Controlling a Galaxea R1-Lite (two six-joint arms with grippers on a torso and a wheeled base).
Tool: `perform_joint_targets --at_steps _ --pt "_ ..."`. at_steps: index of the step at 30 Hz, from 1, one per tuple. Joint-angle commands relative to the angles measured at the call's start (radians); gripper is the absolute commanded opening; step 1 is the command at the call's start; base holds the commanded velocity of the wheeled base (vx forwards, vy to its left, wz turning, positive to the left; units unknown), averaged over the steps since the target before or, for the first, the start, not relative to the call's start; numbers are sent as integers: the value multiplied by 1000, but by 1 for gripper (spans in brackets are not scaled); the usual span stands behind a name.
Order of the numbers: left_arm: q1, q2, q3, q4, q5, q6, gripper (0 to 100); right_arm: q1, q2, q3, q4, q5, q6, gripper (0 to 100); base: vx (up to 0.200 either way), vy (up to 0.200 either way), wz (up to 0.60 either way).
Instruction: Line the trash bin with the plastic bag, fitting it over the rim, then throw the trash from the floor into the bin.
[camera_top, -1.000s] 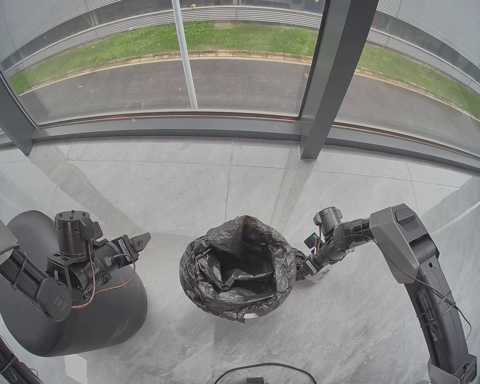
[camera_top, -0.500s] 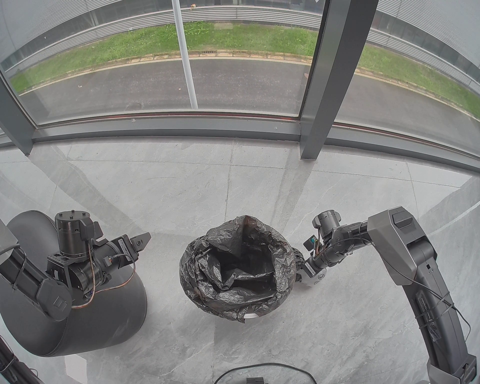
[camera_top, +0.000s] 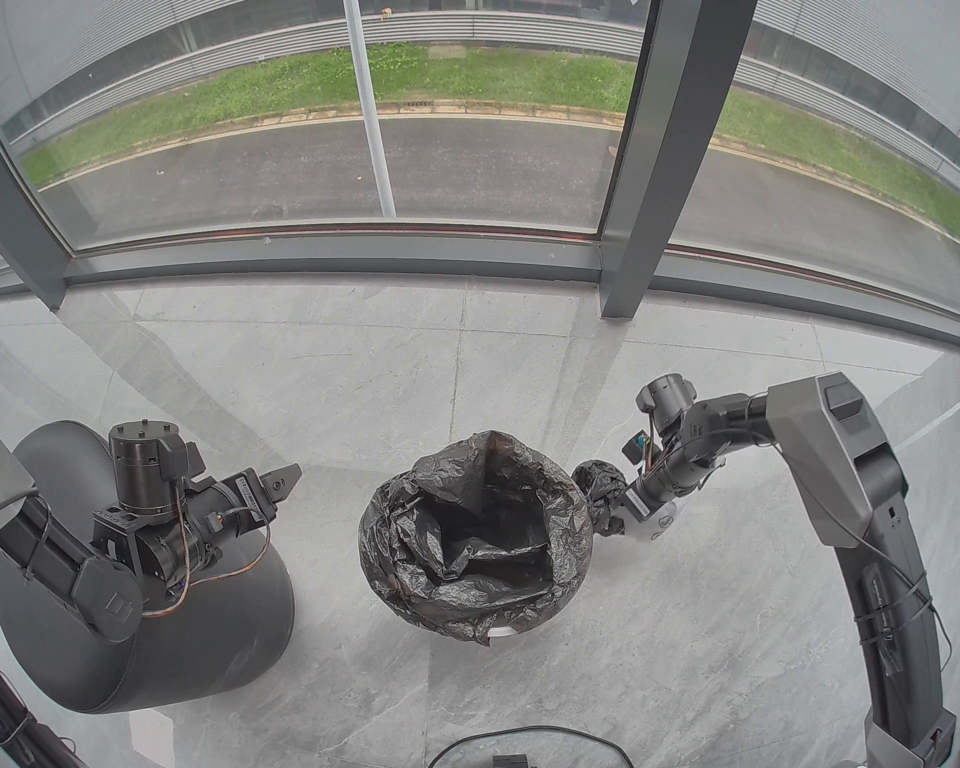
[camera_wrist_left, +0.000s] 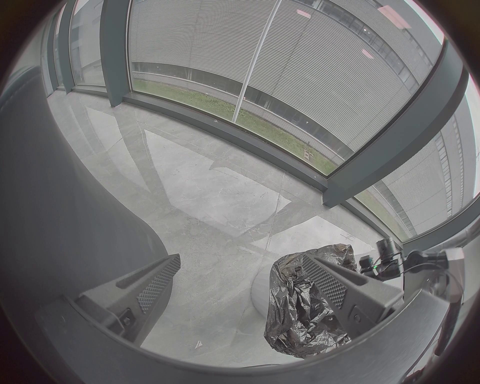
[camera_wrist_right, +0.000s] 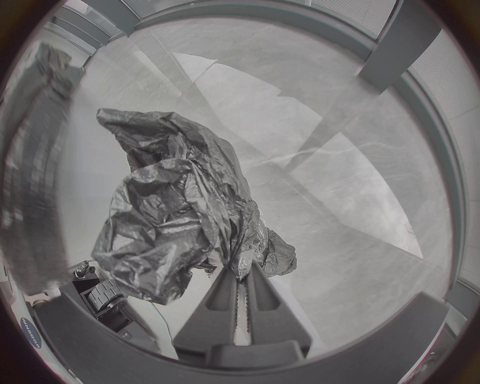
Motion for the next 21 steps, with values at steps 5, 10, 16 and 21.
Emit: perform_joint_targets --at_steps 5,10,16,21 --pt "-1 -20 1 0 0 -1 100 17 -342 0 161 -186 -13 0 0 0 0" --pt "-1 -60 6 0 0 -1 100 103 -479 0 261 -234 9 0 0 0 0" --pt "-3 -80 12 1 0 1 100 314 -562 0 288 -251 30 0 0 0 0" --pt "-6 -81 14 0 1 1 100 442 -556 0 391 -255 151 0 0 0 0"
